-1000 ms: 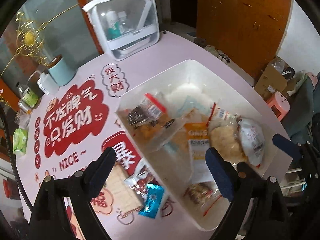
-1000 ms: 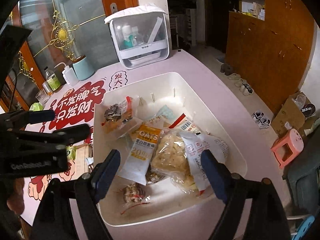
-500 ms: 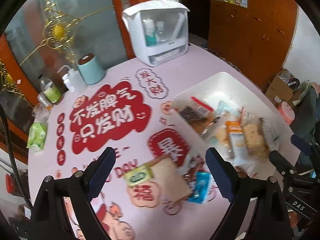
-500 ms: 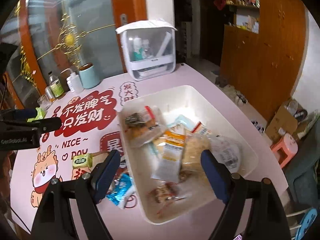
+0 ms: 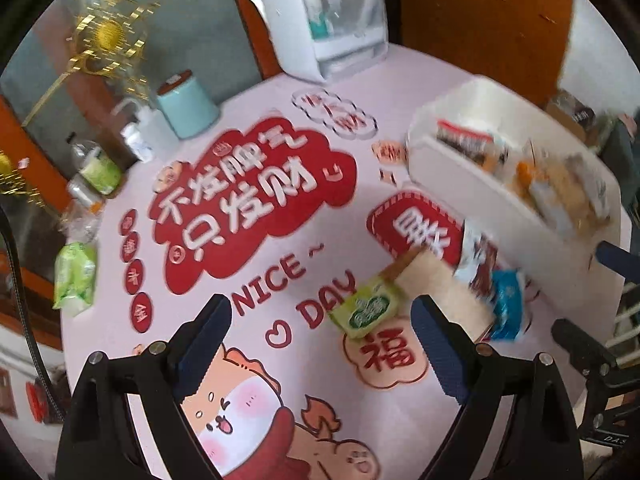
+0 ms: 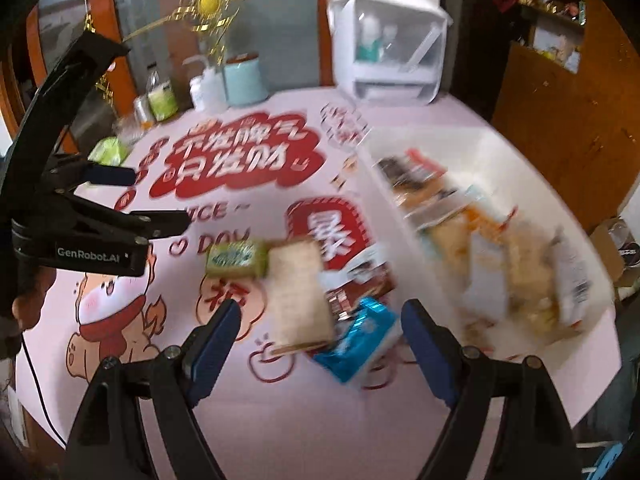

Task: Organize snacks
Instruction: 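Grasp the green pastry pack with the left tool while the right tool grasps the tan bread bag, then carry both packs over the white tray and open both tools, then withdraw both tools from the tray toward the last two packs, then grasp the brown chocolate pack with the left tool while the right tool grasps the blue pack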

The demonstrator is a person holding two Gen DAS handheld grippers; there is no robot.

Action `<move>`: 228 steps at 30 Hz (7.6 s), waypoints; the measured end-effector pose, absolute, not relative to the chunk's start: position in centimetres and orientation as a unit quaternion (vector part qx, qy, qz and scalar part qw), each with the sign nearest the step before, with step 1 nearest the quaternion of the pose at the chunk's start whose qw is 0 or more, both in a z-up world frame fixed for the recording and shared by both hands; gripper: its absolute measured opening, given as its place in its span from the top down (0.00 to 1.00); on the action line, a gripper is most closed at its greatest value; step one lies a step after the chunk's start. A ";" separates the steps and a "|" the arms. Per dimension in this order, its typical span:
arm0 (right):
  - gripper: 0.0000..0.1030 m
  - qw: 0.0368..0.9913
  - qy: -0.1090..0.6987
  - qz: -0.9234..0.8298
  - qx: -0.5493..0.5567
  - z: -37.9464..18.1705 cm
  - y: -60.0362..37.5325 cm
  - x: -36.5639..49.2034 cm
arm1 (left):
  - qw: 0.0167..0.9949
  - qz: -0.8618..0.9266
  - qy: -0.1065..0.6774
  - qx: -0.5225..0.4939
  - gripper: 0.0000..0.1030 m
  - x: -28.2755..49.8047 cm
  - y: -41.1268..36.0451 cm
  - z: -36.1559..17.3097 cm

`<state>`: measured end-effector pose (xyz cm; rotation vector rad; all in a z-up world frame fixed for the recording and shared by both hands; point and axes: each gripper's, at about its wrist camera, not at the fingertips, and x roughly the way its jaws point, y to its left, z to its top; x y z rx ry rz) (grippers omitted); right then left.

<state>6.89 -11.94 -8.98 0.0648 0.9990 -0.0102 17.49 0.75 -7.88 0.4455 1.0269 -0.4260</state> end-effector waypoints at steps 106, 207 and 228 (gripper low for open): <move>0.47 0.880 0.465 -0.085 0.037 -5.1 -37.5 16.3 | 0.822 -0.234 0.499 0.141 0.64 18.0 -26.8 -7.6; 0.72 0.841 0.464 -0.194 0.201 -17.9 -15.8 4.4 | 0.651 -0.429 0.521 0.348 0.20 19.1 -17.4 -21.2; 0.75 0.868 0.448 -0.148 0.153 -9.6 -13.5 1.1 | 0.707 -0.375 0.546 0.248 0.65 15.0 -7.7 -15.9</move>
